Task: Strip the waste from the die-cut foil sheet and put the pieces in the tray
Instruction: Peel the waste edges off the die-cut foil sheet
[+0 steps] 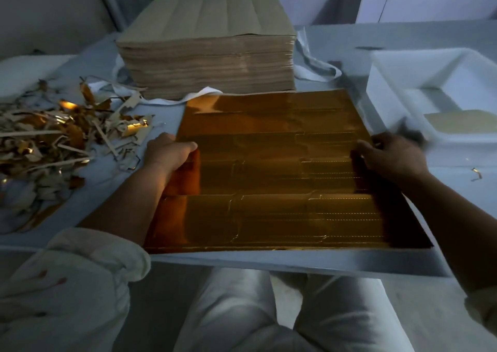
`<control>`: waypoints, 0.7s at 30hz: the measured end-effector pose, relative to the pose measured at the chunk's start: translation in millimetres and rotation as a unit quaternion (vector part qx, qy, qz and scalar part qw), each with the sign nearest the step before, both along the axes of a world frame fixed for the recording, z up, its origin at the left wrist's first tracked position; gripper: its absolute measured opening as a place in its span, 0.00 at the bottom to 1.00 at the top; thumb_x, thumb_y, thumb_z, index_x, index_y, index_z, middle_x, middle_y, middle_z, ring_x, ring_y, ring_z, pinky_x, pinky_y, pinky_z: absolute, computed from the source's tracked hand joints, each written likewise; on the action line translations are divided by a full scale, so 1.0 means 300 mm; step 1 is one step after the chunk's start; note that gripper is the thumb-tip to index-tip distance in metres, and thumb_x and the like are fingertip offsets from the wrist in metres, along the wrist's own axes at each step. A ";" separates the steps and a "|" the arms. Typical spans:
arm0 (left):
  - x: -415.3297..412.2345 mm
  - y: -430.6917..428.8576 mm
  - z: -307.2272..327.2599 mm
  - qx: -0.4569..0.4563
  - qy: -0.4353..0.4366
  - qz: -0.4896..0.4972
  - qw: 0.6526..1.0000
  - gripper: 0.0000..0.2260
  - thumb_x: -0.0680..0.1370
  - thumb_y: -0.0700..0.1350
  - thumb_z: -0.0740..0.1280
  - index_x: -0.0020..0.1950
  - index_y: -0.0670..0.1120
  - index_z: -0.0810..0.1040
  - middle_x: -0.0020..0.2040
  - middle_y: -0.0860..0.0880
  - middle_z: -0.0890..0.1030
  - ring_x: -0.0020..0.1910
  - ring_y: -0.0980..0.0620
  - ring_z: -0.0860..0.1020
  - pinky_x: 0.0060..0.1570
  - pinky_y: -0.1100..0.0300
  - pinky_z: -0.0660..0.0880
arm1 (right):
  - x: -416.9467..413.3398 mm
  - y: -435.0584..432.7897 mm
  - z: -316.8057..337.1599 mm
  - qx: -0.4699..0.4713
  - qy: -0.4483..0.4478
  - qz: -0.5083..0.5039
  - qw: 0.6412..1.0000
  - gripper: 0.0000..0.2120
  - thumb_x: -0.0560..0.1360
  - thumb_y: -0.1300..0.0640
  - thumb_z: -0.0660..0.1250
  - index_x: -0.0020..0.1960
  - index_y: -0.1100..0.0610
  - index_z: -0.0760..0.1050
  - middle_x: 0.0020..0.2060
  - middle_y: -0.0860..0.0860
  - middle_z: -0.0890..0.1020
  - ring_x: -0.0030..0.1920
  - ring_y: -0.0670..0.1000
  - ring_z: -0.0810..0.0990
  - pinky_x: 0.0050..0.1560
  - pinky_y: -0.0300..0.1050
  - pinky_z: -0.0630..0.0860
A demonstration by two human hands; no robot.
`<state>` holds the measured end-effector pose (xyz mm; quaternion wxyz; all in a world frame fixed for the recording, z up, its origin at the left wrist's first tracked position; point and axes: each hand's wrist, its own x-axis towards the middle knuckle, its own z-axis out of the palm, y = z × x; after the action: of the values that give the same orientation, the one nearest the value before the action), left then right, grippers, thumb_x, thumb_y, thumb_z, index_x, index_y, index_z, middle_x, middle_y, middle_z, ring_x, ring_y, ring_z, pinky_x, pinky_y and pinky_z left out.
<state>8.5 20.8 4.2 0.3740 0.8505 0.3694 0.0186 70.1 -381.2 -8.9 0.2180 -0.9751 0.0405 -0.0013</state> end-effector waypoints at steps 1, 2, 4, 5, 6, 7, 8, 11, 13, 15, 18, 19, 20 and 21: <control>-0.003 0.000 0.001 -0.004 -0.008 -0.004 1.000 0.18 0.74 0.56 0.70 0.59 0.46 0.79 0.58 0.42 0.79 0.56 0.40 0.78 0.60 0.43 0.75 | -0.006 -0.003 -0.003 0.008 -0.007 0.007 1.000 0.26 0.78 0.36 0.60 0.63 0.56 0.76 0.49 0.60 0.83 0.43 0.57 0.79 0.42 0.46 0.74; -0.005 -0.001 -0.001 -0.006 -0.014 -0.006 1.000 0.17 0.75 0.55 0.70 0.58 0.46 0.79 0.57 0.42 0.80 0.55 0.41 0.78 0.60 0.43 0.75 | -0.014 -0.004 -0.007 0.017 -0.018 0.012 1.000 0.25 0.79 0.38 0.60 0.64 0.56 0.76 0.51 0.60 0.83 0.44 0.57 0.79 0.42 0.44 0.72; -0.004 -0.005 -0.007 -0.006 -0.025 -0.006 1.000 0.17 0.74 0.55 0.70 0.58 0.46 0.80 0.56 0.43 0.80 0.54 0.41 0.79 0.60 0.43 0.76 | -0.029 -0.008 -0.014 0.037 -0.039 0.018 0.998 0.22 0.80 0.42 0.61 0.65 0.57 0.76 0.55 0.61 0.83 0.49 0.58 0.81 0.45 0.43 0.69; -0.006 -0.005 -0.010 -0.003 -0.028 -0.004 1.000 0.17 0.74 0.54 0.70 0.58 0.47 0.80 0.56 0.43 0.81 0.54 0.42 0.79 0.60 0.44 0.75 | -0.034 -0.008 -0.015 0.046 -0.045 0.019 0.998 0.21 0.81 0.44 0.61 0.66 0.57 0.76 0.56 0.61 0.82 0.53 0.59 0.81 0.47 0.43 0.69; -0.006 -0.007 -0.013 -0.001 -0.029 -0.003 1.000 0.17 0.75 0.54 0.70 0.59 0.47 0.80 0.55 0.43 0.81 0.53 0.42 0.79 0.59 0.44 0.76 | -0.037 -0.009 -0.013 0.052 -0.049 0.018 0.997 0.21 0.81 0.45 0.61 0.67 0.57 0.75 0.58 0.61 0.82 0.56 0.59 0.80 0.49 0.44 0.71; -0.005 -0.007 -0.017 0.001 -0.029 -0.001 1.000 0.16 0.75 0.54 0.70 0.59 0.47 0.79 0.54 0.43 0.81 0.52 0.43 0.79 0.59 0.44 0.76 | -0.038 -0.009 -0.010 0.054 -0.050 0.019 0.997 0.21 0.81 0.46 0.61 0.67 0.57 0.75 0.59 0.60 0.81 0.58 0.60 0.80 0.53 0.46 0.72; -0.006 -0.004 -0.020 0.003 -0.028 0.000 1.000 0.16 0.75 0.54 0.70 0.58 0.47 0.79 0.54 0.43 0.81 0.52 0.43 0.79 0.59 0.44 0.76 | -0.038 -0.009 -0.008 0.056 -0.050 0.020 0.997 0.21 0.81 0.46 0.61 0.67 0.57 0.76 0.59 0.60 0.81 0.59 0.60 0.79 0.56 0.47 0.72; 0.001 -0.003 -0.025 0.012 -0.027 0.003 1.000 0.16 0.75 0.54 0.70 0.59 0.47 0.79 0.55 0.43 0.81 0.53 0.42 0.79 0.59 0.43 0.75 | -0.037 -0.022 -0.006 0.071 -0.053 0.014 0.996 0.20 0.81 0.47 0.61 0.67 0.58 0.76 0.59 0.60 0.82 0.59 0.59 0.79 0.58 0.47 0.72; 0.008 -0.003 -0.026 0.022 -0.022 0.008 1.000 0.16 0.75 0.54 0.70 0.59 0.48 0.79 0.55 0.44 0.80 0.53 0.42 0.78 0.59 0.43 0.75 | -0.036 -0.026 -0.009 0.087 -0.051 0.008 0.995 0.20 0.82 0.47 0.60 0.67 0.57 0.75 0.59 0.60 0.82 0.59 0.59 0.80 0.59 0.47 0.73; 0.010 -0.003 -0.029 0.032 -0.020 0.016 0.999 0.15 0.75 0.54 0.70 0.59 0.49 0.79 0.53 0.45 0.80 0.51 0.43 0.78 0.57 0.43 0.75 | -0.029 -0.027 -0.013 0.099 -0.047 0.001 0.994 0.19 0.82 0.47 0.60 0.67 0.56 0.75 0.58 0.59 0.82 0.58 0.58 0.80 0.58 0.45 0.72; 0.012 -0.005 -0.037 0.037 -0.018 0.021 0.999 0.15 0.75 0.54 0.70 0.58 0.50 0.78 0.50 0.46 0.78 0.47 0.44 0.77 0.53 0.44 0.75 | -0.022 -0.021 -0.017 0.086 -0.050 0.000 0.995 0.17 0.82 0.48 0.60 0.63 0.56 0.78 0.56 0.58 0.83 0.55 0.58 0.81 0.52 0.41 0.70; 0.012 -0.005 -0.037 0.040 -0.015 0.020 0.999 0.15 0.75 0.54 0.70 0.59 0.50 0.78 0.49 0.47 0.78 0.47 0.44 0.76 0.52 0.44 0.75 | -0.023 -0.019 -0.019 0.077 -0.057 0.002 0.995 0.16 0.82 0.49 0.60 0.62 0.56 0.79 0.55 0.59 0.83 0.55 0.58 0.81 0.53 0.42 0.71; 0.011 -0.006 -0.037 0.044 -0.013 0.021 0.999 0.16 0.75 0.55 0.70 0.59 0.50 0.78 0.48 0.47 0.77 0.46 0.45 0.76 0.51 0.45 0.74 | -0.024 -0.019 -0.020 0.072 -0.064 0.002 0.995 0.16 0.82 0.49 0.60 0.62 0.56 0.80 0.55 0.59 0.84 0.55 0.58 0.81 0.54 0.43 0.73; 0.010 -0.008 -0.035 0.049 -0.012 0.021 0.998 0.16 0.74 0.55 0.70 0.60 0.50 0.78 0.48 0.47 0.76 0.45 0.45 0.75 0.49 0.46 0.74 | -0.025 -0.019 -0.021 0.072 -0.071 0.001 0.995 0.16 0.82 0.50 0.60 0.62 0.56 0.80 0.55 0.59 0.84 0.55 0.59 0.81 0.55 0.45 0.74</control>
<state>11.6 18.5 -6.3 0.3353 0.8598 0.3812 0.0546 62.5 -386.8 -15.3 0.2897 -0.9545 0.0236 -0.0668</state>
